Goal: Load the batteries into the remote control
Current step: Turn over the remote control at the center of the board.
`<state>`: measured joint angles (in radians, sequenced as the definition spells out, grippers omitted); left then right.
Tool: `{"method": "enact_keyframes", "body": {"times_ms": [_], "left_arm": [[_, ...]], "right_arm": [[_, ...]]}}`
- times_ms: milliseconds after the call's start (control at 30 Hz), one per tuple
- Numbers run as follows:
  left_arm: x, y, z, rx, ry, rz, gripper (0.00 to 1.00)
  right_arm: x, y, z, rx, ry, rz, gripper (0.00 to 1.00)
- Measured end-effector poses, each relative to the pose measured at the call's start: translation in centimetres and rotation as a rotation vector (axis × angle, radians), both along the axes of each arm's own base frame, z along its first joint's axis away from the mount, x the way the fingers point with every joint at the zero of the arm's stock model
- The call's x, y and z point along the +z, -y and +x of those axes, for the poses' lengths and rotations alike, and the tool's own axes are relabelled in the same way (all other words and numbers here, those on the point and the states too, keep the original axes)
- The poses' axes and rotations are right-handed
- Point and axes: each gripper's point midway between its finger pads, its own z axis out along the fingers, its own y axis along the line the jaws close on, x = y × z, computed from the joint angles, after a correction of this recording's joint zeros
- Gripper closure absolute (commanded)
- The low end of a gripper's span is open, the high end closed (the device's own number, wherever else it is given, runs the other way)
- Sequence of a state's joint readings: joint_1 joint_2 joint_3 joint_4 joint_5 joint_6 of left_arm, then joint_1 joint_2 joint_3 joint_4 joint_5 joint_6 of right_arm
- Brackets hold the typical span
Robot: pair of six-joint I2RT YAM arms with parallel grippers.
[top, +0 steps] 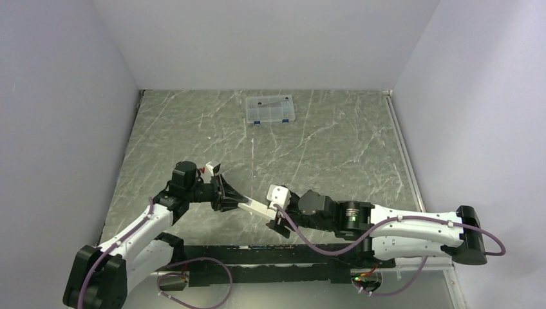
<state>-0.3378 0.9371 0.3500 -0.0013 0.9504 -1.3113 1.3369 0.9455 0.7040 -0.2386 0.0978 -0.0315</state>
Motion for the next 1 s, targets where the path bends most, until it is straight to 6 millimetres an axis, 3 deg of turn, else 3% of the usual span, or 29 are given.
{"method": "enact_keyframes", "body": {"times_ms": [167, 800, 900, 1000], "left_arm": [[-0.2, -0.1, -0.3, 0.037, -0.077, -0.02, 1.0], [0.9, 0.0, -0.3, 0.097, -0.207, -0.087, 1.0], [1.0, 0.0, -0.3, 0.096, -0.2, -0.091, 1.0], [1.1, 0.0, -0.4, 0.093, -0.196, -0.093, 1.0]], "right_arm": [[0.7, 0.2, 0.4, -0.013, 0.142, -0.009, 0.31], [-2.1, 0.1, 0.2, 0.004, 0.488, -0.231, 0.34], [-2.4, 0.3, 0.7, -0.019, 0.532, -0.268, 0.42], [-2.4, 0.6, 1.3, -0.045, 0.571, -0.297, 0.59]]}}
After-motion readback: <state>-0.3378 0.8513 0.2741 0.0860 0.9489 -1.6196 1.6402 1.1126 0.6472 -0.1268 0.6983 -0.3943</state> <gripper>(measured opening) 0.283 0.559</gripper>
